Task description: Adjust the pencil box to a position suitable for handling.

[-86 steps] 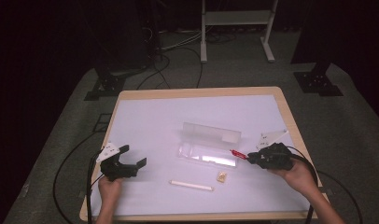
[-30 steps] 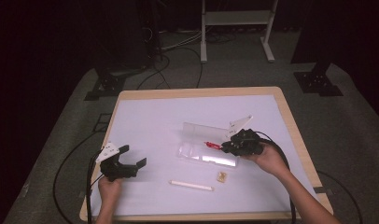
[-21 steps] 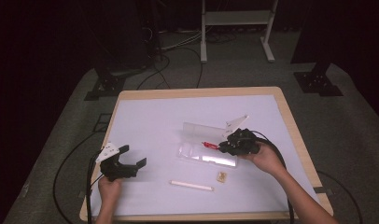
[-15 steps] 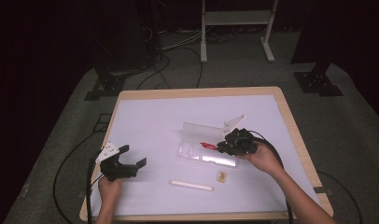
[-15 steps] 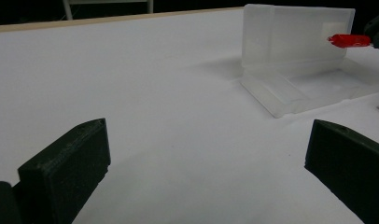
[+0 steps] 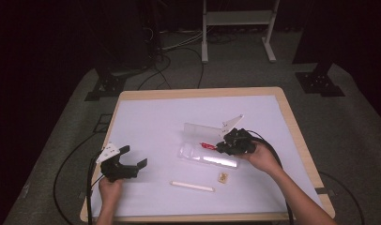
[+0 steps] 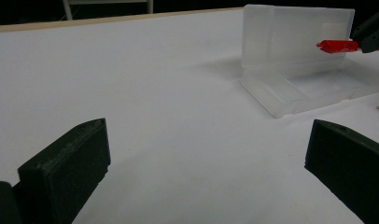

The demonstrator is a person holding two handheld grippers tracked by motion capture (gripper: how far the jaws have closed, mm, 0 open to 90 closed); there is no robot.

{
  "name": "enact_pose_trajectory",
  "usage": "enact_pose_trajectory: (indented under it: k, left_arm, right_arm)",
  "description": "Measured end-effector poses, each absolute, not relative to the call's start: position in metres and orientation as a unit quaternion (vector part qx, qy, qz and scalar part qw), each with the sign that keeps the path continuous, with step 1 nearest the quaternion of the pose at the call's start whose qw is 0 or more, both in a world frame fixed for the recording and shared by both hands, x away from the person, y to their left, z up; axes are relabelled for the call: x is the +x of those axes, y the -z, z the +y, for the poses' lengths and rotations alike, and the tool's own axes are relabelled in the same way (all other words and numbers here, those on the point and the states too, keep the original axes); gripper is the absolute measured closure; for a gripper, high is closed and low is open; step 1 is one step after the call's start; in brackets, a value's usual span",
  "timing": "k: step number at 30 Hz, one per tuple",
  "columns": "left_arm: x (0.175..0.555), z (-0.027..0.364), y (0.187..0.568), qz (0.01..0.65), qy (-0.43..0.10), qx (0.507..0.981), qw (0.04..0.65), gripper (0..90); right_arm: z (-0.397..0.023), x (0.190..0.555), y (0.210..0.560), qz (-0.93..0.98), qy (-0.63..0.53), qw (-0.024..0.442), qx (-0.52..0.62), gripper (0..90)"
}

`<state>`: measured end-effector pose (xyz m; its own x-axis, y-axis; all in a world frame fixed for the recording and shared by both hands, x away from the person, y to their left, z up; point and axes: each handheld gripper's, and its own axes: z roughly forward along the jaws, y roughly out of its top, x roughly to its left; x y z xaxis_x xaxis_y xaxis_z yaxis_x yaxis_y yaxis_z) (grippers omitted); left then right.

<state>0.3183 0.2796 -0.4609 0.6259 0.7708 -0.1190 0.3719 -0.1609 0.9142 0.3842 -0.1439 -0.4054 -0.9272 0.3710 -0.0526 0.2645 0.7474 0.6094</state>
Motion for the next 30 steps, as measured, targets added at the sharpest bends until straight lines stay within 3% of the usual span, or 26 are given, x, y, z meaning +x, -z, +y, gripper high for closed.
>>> enact_pose_trajectory:
  k: [30]
  left_arm:
    - [0.318, 0.28, 0.461, 0.388, -0.191, 0.736, 0.521, 0.0]
  right_arm:
    - [-0.131, 0.398, 0.421, 0.937, -0.296, 0.07, 0.171, 78.9]
